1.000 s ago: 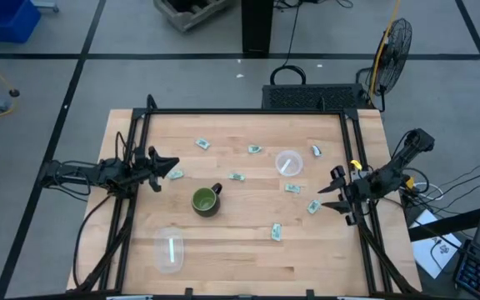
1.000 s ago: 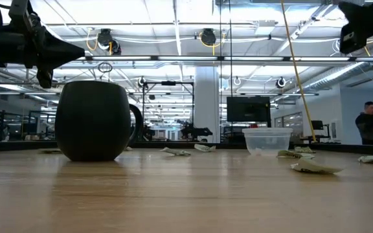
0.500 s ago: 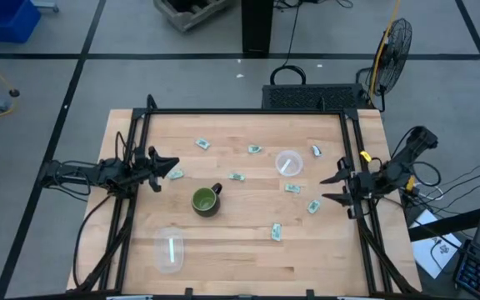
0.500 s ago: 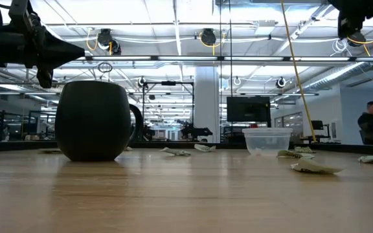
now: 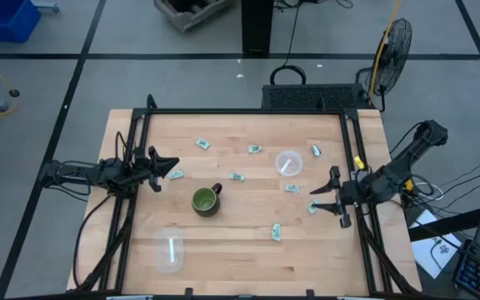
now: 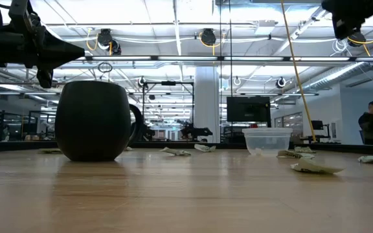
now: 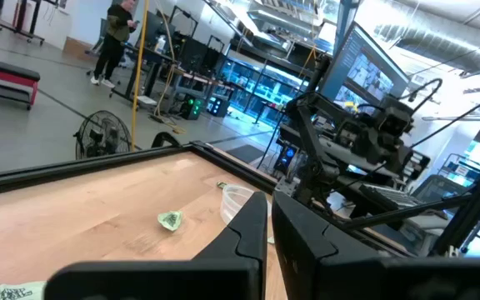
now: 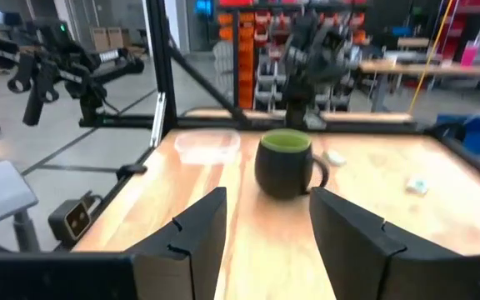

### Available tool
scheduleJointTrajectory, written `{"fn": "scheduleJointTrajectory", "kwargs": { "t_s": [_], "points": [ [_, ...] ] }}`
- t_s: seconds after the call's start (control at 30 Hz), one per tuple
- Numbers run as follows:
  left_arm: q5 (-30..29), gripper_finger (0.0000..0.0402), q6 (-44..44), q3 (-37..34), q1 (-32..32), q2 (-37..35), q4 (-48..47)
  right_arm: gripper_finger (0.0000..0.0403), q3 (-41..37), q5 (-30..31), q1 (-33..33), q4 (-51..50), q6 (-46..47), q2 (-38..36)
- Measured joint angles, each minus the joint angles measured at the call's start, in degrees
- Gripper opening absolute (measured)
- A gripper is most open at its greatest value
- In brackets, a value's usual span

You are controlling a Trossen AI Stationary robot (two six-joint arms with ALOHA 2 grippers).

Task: Pick and place Stevia / Truvia into bins
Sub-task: Put the green truvia packet into the circle transparent container

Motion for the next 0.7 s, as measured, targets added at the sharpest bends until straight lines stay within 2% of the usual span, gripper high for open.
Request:
{"fn": "scheduleJointTrajectory", "kwargs": {
  "t_s": [0.17,0.43,0.53,0.7],
  "points": [
    [0.0,0.0026,-0.02,0.0,0.0,-0.02,0.0,0.0167,-3.86,0.0,0.0,10.07,0.13,3.34],
    [-0.02,0.0026,0.0,0.0,-0.02,0.0,-0.02,0.0167,-12.15,0.17,0.0,37.18,-9.06,4.84],
    [-0.02,0.0026,0.0,0.0,-0.02,0.0,-0.02,0.0167,-13.25,1.52,0.0,39.45,-10.7,4.82],
    [-0.02,0.0026,0.0,0.0,0.0,0.0,0.0,0.0167,-13.28,10.17,-0.02,40.09,-10.72,4.92]
  ]
}}
